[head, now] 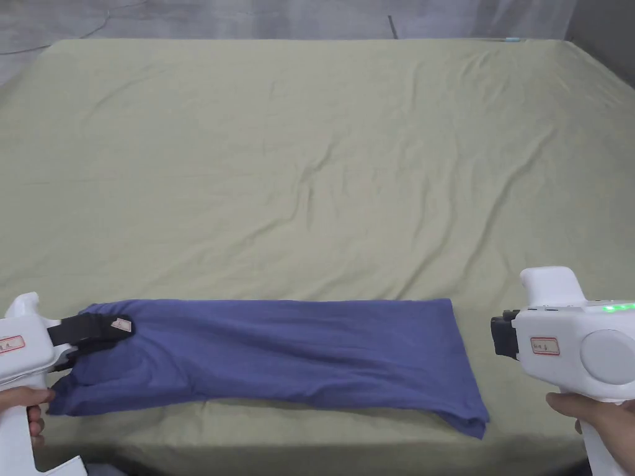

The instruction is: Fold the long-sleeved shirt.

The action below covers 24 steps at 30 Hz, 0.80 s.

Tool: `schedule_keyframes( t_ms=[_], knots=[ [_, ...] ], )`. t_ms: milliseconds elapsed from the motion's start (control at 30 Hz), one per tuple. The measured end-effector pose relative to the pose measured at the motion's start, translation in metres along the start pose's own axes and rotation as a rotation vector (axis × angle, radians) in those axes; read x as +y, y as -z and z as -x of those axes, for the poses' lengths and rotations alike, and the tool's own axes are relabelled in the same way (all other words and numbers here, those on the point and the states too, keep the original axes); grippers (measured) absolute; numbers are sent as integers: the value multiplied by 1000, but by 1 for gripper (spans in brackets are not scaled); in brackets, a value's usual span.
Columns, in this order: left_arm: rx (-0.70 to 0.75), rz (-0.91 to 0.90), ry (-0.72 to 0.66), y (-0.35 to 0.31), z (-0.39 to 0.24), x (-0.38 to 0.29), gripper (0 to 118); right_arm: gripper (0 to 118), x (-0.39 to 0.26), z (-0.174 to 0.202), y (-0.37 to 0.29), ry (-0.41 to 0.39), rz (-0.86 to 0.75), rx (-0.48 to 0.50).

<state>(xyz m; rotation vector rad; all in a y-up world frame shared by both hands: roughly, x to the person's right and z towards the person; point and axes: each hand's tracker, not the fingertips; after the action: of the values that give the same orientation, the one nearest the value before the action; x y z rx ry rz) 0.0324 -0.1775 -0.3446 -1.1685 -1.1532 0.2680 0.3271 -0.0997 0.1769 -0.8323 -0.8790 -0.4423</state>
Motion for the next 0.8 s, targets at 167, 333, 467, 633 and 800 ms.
schedule_keyframes(
  t_ms=[167, 333, 467, 633, 800],
  knots=[
    [-121, 48, -21, 9, -24, 2, 15, 2, 0, 7, 4, -10, 1, 16],
    [-270, 115, -27, 28, -92, -13, 15, 2, -1, 4, 5, -5, 2, 17],
    [-327, 184, 32, 67, -162, -38, 15, 2, -4, -10, 10, 6, 4, 13],
    [-261, 297, 87, 141, -230, -78, 15, 2, -13, -28, 6, 48, 1, 4],
    [-107, 375, 160, 212, -259, -109, 15, 2, -24, -48, -8, 101, 0, -27]
  ],
)
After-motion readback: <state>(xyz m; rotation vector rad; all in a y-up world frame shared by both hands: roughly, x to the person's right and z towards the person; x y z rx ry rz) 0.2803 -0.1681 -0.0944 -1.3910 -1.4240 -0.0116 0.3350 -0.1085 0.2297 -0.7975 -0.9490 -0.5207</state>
